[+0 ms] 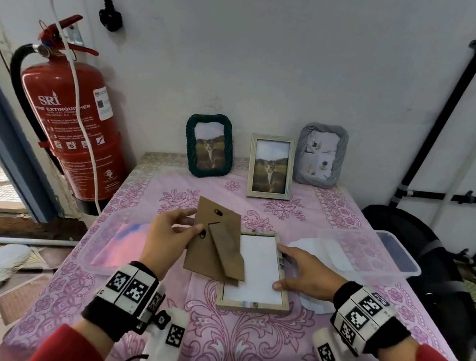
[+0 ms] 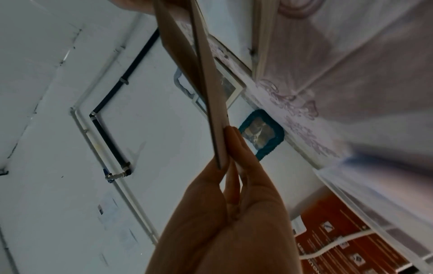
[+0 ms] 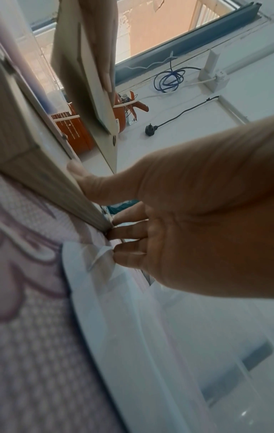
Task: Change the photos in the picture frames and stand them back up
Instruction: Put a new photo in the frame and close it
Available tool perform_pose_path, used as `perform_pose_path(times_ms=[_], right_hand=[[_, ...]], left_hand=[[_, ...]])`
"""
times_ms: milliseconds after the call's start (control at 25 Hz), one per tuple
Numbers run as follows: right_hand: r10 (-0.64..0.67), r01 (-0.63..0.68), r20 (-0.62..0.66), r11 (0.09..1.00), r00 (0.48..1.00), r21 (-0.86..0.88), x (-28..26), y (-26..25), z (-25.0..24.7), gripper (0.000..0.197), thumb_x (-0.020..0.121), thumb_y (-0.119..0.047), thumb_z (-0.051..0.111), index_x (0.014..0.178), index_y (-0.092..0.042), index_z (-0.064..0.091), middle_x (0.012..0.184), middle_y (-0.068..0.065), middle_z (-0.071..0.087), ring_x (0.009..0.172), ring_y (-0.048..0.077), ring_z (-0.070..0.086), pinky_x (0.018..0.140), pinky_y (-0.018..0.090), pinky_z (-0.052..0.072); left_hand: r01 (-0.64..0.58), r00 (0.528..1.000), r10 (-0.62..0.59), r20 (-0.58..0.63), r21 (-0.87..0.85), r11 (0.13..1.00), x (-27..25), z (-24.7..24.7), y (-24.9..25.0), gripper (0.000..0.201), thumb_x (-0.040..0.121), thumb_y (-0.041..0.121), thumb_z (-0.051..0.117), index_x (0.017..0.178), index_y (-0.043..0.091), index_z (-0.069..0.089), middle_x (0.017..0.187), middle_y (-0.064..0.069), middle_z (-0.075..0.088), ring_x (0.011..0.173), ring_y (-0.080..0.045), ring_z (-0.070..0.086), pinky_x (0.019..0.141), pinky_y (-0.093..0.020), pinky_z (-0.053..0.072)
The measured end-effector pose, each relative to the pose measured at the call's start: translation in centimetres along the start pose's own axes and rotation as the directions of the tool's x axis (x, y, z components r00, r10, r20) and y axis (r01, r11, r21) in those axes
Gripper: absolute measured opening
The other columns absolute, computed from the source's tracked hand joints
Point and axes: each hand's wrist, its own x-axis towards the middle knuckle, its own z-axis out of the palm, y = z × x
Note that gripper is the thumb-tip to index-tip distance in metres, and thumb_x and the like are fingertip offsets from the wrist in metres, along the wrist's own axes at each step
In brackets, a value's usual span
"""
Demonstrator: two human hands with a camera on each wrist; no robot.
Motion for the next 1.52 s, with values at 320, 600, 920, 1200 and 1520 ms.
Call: perform_pose_path(times_ms=[320, 600, 920, 1200, 1520], right_hand=[[-0.015, 0.016, 0.016, 0.999, 1.000, -0.041, -0.2, 0.2, 0.0, 0.078, 0.076, -0.021, 0.076, 0.142, -0.015, 0.036, 0.140, 0.001, 0.048, 0.129, 0.015, 0.044, 0.112, 0.032, 0.033], [0.080, -0.069, 0.061, 0.984, 0.995, -0.162, -0.1, 0.0, -0.1, 0.069, 0.094, -0.026, 0.054, 0.149, -0.009, 0.016, 0.147, 0.009, 0.037, 0.136, 0.018, 0.034, 0.113, 0.027, 0.026], [0.050, -0.044, 0.045, 0.992, 0.998, -0.120, 0.0, -0.1, 0.0, 0.067, 0.091, -0.032, 0.057, 0.146, -0.010, 0.026, 0.142, 0.007, 0.045, 0.130, 0.016, 0.043, 0.111, 0.032, 0.033], [0.057, -0.050, 0.035, 0.984, 0.998, -0.169, 0.4, 0.2, 0.1, 0.075, 0.089, -0.031, 0.061, 0.148, -0.010, 0.020, 0.148, 0.005, 0.038, 0.135, 0.017, 0.037, 0.112, 0.032, 0.030], [0.078, -0.075, 0.008, 0.981, 0.997, -0.176, 0.3, 0.3, 0.2, 0.072, 0.088, -0.030, 0.062, 0.147, -0.011, 0.025, 0.151, 0.004, 0.034, 0.138, 0.017, 0.034, 0.114, 0.031, 0.027]], left_hand=[[0.084, 0.988, -0.078, 0.130, -0.036, 0.996, -0.8, 3.5, -1.7, 0.039, 0.080, -0.005, 0.066, 0.118, 0.000, 0.057, 0.080, -0.005, 0.063, 0.054, 0.000, 0.063, 0.048, -0.014, 0.050], [0.113, 0.984, -0.118, 0.132, 0.045, 0.993, -0.7, 5.4, -3.2, 0.051, 0.076, -0.001, 0.072, 0.123, -0.006, 0.053, 0.089, -0.015, 0.064, 0.082, -0.026, 0.062, 0.077, -0.034, 0.057], [0.031, 0.995, -0.064, 0.074, 0.379, 0.925, -0.9, 6.9, -3.7, 0.050, 0.075, 0.020, 0.075, 0.121, 0.009, 0.058, 0.103, -0.008, 0.050, 0.090, -0.019, 0.054, 0.089, -0.028, 0.049], [0.063, 0.975, -0.129, 0.180, 0.333, 0.941, -1.1, 6.1, -3.9, 0.056, 0.072, 0.014, 0.079, 0.121, 0.008, 0.053, 0.114, -0.010, 0.040, 0.088, -0.020, 0.052, 0.084, -0.027, 0.048], [0.083, 0.960, -0.162, 0.230, 0.319, 0.944, -0.3, 5.7, -4.5, 0.065, 0.067, 0.018, 0.083, 0.123, 0.016, 0.049, 0.103, -0.011, 0.047, 0.083, -0.020, 0.049, 0.080, -0.032, 0.050]])
